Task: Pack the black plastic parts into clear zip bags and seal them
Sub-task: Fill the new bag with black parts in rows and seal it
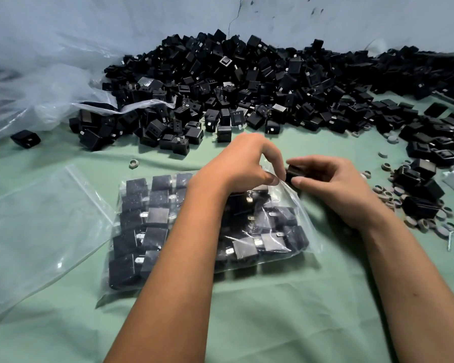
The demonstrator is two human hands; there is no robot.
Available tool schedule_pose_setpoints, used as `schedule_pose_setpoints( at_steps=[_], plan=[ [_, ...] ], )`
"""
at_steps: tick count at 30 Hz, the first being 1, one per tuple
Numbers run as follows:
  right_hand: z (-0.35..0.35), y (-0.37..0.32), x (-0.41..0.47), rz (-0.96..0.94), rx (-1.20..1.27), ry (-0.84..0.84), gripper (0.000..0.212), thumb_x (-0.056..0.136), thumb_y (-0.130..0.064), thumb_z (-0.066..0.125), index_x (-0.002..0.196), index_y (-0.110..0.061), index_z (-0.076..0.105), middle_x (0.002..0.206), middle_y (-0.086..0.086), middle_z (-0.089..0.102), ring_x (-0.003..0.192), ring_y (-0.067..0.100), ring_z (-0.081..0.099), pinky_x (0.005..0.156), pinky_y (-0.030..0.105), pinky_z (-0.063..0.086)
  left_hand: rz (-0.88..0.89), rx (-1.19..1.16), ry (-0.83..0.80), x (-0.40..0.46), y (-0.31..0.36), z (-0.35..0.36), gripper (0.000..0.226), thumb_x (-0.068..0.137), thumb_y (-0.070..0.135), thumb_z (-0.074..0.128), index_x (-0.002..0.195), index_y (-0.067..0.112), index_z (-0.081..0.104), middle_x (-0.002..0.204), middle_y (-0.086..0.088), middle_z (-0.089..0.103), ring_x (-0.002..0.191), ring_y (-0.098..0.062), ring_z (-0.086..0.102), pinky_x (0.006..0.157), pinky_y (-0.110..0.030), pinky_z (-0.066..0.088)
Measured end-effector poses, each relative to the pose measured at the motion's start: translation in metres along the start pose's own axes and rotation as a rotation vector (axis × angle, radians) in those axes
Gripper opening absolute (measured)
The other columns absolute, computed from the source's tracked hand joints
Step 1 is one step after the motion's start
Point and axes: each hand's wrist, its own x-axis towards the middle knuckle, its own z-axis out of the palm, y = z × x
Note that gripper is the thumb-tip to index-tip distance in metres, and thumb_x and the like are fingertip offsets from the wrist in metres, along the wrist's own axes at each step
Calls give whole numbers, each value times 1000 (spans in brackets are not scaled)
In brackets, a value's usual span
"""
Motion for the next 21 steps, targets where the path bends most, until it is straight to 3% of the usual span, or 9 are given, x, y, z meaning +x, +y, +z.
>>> schedule_pose_setpoints(
  at_steps=[5,8,10,11,15,21],
  plan=[
    [-6,-9,-6,-36,19,-192,36,79,-7,83,114,-11,76,108,12,78,103,22,73,98,36,57,29,39,45,4,4,1,19,76,20,88,84,35,81,107,8,59,113,-18,51,85,-30,40],
    [-1,-10,-7,-47,30,-234,35,76,-12,84,110,-12,78,109,22,75,98,35,69,99,61,50,33,23,64,4,2,-1,21,75,19,89,84,36,81,108,11,58,114,-17,51,86,-28,39],
    [1,-8,-7,-40,66,-271,36,77,-9,82,112,-6,76,111,29,73,102,53,67,101,69,46,32,23,62,3,3,0,20,75,19,89,85,35,81,107,10,58,114,-18,51,86,-29,39],
    [1,-8,-7,-33,82,-295,36,78,-7,81,113,-4,75,111,29,73,105,55,66,102,66,49,29,24,60,2,3,0,20,75,20,89,84,35,81,107,9,59,113,-19,51,86,-30,39],
    [-1,-11,-8,-2,111,-379,34,80,-6,79,114,-3,75,111,22,76,102,33,73,95,38,59,26,13,58,3,3,0,18,75,21,89,83,35,80,107,8,59,113,-19,51,85,-30,41],
    [7,-10,-8,7,126,-282,31,82,-15,79,105,5,75,103,32,73,90,33,70,87,43,56,32,16,59,3,4,1,17,76,21,87,83,35,80,107,8,58,115,-17,49,87,-30,40]
  ],
)
